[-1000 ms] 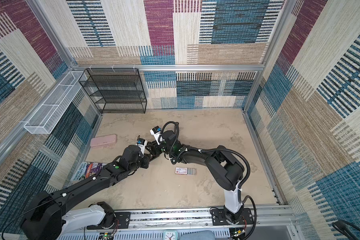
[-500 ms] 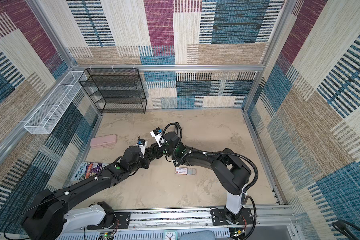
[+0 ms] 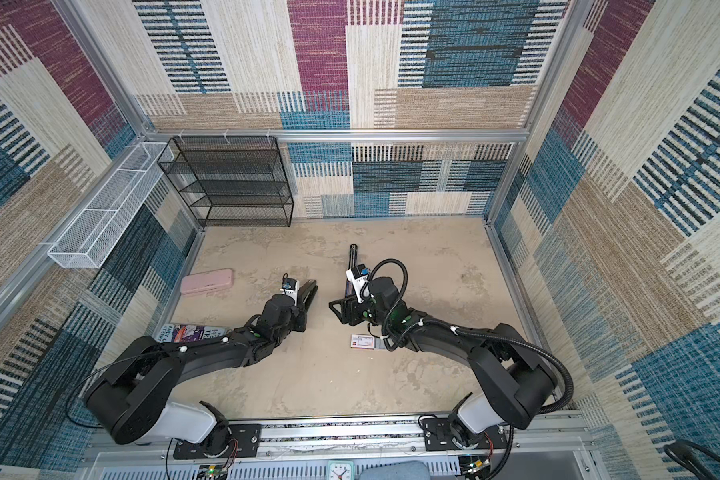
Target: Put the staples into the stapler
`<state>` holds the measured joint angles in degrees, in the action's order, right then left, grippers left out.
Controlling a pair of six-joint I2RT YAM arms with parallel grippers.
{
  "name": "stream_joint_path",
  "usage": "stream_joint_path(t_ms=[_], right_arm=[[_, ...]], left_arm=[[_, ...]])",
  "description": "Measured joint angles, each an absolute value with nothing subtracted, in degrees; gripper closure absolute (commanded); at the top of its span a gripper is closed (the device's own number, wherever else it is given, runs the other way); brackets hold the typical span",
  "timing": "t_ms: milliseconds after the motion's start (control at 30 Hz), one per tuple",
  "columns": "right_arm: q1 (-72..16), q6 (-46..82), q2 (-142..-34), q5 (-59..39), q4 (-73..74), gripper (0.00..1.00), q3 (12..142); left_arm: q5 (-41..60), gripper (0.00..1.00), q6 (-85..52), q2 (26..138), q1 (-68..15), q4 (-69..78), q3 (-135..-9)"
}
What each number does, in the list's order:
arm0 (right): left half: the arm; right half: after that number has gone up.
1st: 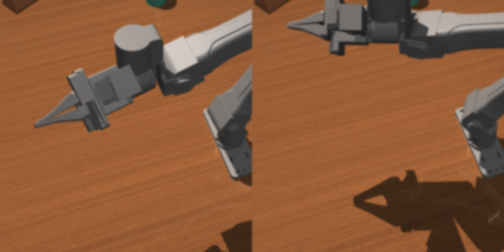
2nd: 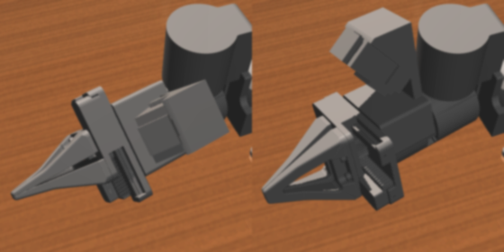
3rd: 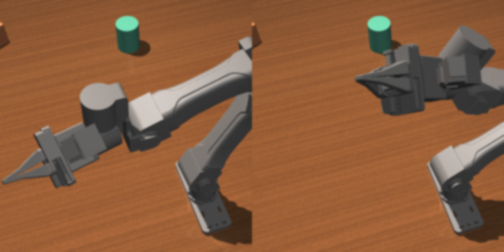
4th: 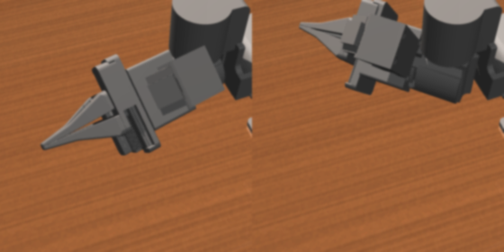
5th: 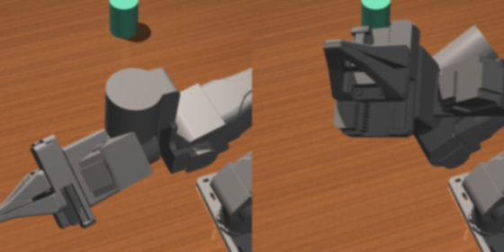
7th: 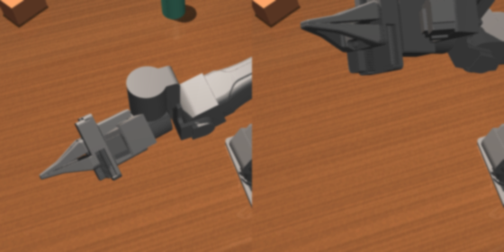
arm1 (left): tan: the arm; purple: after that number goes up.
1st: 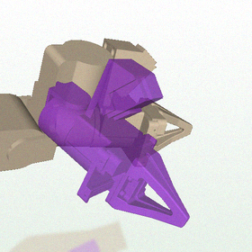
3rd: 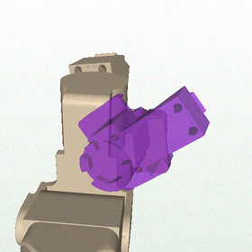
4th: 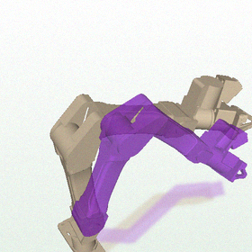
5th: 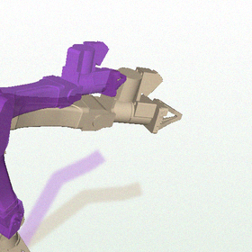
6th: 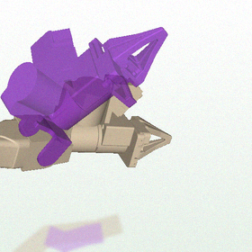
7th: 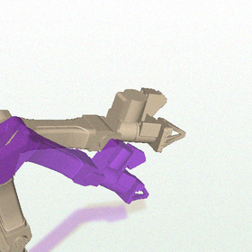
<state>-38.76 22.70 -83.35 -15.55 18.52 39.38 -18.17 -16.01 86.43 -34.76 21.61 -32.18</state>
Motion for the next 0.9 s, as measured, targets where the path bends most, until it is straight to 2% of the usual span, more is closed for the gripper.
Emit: stream_joint_path(t_ms=[200, 267, 400, 467, 733, 833, 900], right_arm=[[-38.0, 24.6, -78.8, -13.4, 17.9, 0.33, 33.9], [-37.9, 25.1, -77.7, -13.2, 17.7, 0.33, 32.9], [-37.8, 25.7, -76.1, -11.9, 17.5, 0.33, 31.6], [-37.7, 25.9, -75.7, -11.6, 17.4, 0.33, 31.3], [-37.4, 26.5, -76.2, -11.4, 17.3, 0.33, 31.2], [-37.4, 26.5, -76.2, -11.4, 17.3, 0.33, 31.0], [-37.4, 26.7, -76.2, -11.5, 17.3, 0.33, 31.0]], left_arm=[[-20.6, 0.99, -14.4, 95.9, -34.8, 27.0, -36.6], [-20.7, 0.91, -14.4, 97.8, -34.8, 27.6, -37.7], [-20.7, 0.68, -14.5, 99.7, -34.8, 27.5, -39.0], [-20.1, 0.64, -14.9, 99.6, -34.7, 25.6, -39.1], [-17.5, 0.58, -16.8, 91.9, -35.0, 16.8, -36.1], [-16.0, 0.50, -18.3, 86.5, -35.1, 12.1, -35.6], [-15.4, 0.39, -19.2, 81.9, -35.1, 8.2, -35.7]])
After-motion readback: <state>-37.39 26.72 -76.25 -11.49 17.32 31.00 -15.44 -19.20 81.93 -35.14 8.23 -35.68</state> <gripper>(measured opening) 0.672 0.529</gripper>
